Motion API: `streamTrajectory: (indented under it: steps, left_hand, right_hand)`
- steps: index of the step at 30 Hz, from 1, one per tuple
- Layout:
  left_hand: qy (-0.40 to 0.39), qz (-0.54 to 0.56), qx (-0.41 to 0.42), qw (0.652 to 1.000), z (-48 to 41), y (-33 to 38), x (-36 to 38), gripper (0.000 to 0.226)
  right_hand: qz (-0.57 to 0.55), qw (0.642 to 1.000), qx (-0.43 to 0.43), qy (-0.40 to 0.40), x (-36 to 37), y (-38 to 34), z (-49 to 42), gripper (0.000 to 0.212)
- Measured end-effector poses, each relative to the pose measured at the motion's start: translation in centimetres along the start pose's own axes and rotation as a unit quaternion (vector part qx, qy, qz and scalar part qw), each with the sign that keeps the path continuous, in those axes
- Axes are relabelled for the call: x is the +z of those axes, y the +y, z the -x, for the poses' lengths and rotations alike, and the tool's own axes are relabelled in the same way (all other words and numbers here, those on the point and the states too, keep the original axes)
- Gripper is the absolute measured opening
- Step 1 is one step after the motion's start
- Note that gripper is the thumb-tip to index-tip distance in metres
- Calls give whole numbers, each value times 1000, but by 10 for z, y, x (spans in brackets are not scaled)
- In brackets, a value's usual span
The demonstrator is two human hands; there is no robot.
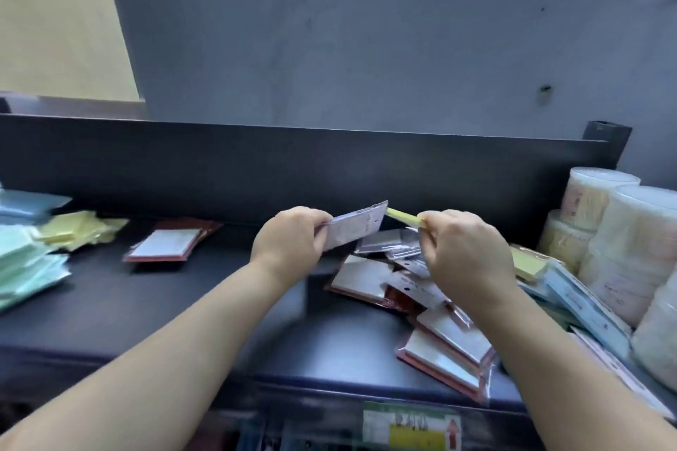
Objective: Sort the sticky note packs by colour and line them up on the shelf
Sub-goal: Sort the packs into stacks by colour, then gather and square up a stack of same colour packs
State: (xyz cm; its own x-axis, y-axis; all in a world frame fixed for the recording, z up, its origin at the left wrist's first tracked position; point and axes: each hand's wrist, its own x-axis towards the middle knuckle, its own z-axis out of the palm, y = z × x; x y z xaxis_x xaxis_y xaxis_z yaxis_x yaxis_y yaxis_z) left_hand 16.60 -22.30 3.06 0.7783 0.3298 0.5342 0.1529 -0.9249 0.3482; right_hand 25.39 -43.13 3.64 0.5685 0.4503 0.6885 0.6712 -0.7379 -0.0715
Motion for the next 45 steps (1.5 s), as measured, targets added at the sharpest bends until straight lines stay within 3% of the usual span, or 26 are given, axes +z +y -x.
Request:
streamTrajectory:
  steps: [9, 17, 22, 27, 32, 39, 41, 45]
  left_hand:
    - [159, -7, -18, 987, 68, -92, -57, 22]
    - [155, -44, -8, 987, 108, -177, -115, 33]
    - [82, -76, 32, 993, 124, -215, -125, 31]
    - [-19, -22, 108, 994, 130, -245, -127, 27]
    - [-134, 24, 105, 985, 131, -277, -145, 24]
    - [-201, 106, 107, 968, 126, -305, -156, 22]
    - [-158, 126, 108, 973, 125, -309, -161, 29]
    - [89, 84, 92, 988, 120, -326, -172, 24]
  right_hand:
    - [-159, 983, -82, 37, 29, -104, -7, 14]
    - [-207, 973, -102, 26, 54, -211, -18, 19]
    - [-229, 970, -74, 22, 71, -265, -24, 15]
    - [-233, 970, -75, -1, 87, -310, -28, 17]
    - [-233, 971, -58, -8, 97, -336, -31, 16]
    - [-244, 967, -75, -5, 103, -369, -34, 15]
    - [-240, 966, -94, 7, 106, -378, -40, 15]
    - [-256, 961, -99, -23, 116, -399, -57, 19]
